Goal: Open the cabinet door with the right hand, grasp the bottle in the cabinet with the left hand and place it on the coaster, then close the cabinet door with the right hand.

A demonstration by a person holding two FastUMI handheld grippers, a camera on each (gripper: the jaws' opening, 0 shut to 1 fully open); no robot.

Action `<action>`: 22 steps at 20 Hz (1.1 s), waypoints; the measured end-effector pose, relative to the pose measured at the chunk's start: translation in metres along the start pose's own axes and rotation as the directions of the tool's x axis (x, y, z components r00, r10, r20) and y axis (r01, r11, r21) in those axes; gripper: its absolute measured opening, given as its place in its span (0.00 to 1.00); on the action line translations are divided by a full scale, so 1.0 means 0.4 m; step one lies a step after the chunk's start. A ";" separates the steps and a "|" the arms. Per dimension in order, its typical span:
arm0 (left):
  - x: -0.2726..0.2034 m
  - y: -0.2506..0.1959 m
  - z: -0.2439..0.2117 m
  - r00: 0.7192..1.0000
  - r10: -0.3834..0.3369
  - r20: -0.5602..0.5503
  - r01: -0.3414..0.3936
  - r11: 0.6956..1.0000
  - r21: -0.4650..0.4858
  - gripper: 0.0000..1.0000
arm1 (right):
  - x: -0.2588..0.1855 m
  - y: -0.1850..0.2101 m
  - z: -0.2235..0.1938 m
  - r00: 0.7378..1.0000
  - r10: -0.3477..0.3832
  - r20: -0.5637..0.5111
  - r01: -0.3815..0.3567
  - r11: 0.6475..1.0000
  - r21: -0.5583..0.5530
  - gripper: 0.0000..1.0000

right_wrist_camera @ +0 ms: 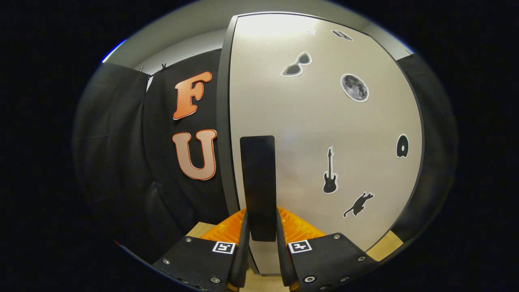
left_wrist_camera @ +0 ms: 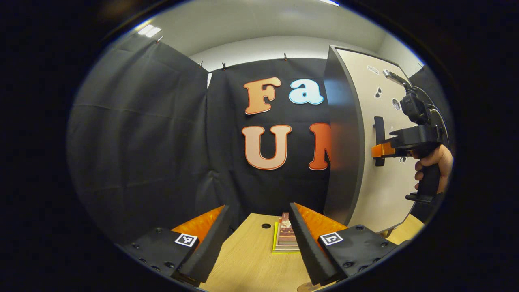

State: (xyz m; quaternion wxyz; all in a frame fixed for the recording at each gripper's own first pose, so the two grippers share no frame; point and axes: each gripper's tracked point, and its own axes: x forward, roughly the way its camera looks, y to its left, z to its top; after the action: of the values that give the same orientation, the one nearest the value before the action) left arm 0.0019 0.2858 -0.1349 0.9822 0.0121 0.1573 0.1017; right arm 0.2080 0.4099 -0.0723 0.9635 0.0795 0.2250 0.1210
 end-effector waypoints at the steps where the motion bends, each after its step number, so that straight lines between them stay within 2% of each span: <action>1: -0.003 0.003 -0.006 1.000 0.000 -0.007 0.000 1.000 0.006 0.92 | -0.001 0.001 0.000 1.000 -0.001 -0.014 0.001 1.000 0.012 0.30; 6: -0.013 -0.014 0.012 1.000 -0.015 0.003 0.015 1.000 0.026 0.92 | -0.029 0.006 0.003 0.999 0.042 -0.030 -0.041 0.998 0.050 0.24; 7: -0.013 -0.024 0.012 1.000 -0.026 0.001 0.026 0.999 0.024 0.96 | -0.035 0.007 0.004 0.998 0.051 -0.030 -0.050 0.998 0.046 0.24; 12: 0.012 -0.130 0.030 0.997 -0.074 0.006 0.074 0.997 0.027 0.92 | -0.098 0.009 0.010 0.993 0.111 -0.030 -0.109 0.993 0.048 0.24; 15: -0.020 -0.187 0.034 0.995 -0.098 0.016 0.098 0.995 0.034 0.92 | -0.167 0.006 0.006 0.990 0.136 -0.025 -0.135 0.990 0.040 0.24; 16: -0.025 -0.205 0.041 0.994 -0.107 0.020 0.106 0.994 0.036 0.94 | -0.179 0.003 0.007 0.989 0.148 -0.025 -0.147 0.988 0.039 0.24; 22: -0.062 -0.333 0.071 0.988 -0.151 0.032 0.148 0.987 0.062 0.92 | -0.223 -0.003 0.017 0.971 0.239 -0.023 -0.239 0.971 0.019 0.24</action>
State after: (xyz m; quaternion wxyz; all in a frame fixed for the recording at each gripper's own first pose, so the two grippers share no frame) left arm 0.0138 0.1507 -0.1077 0.9890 0.0313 0.1428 0.0228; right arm 0.1339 0.3840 -0.0297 0.9383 0.1123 0.2270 0.2353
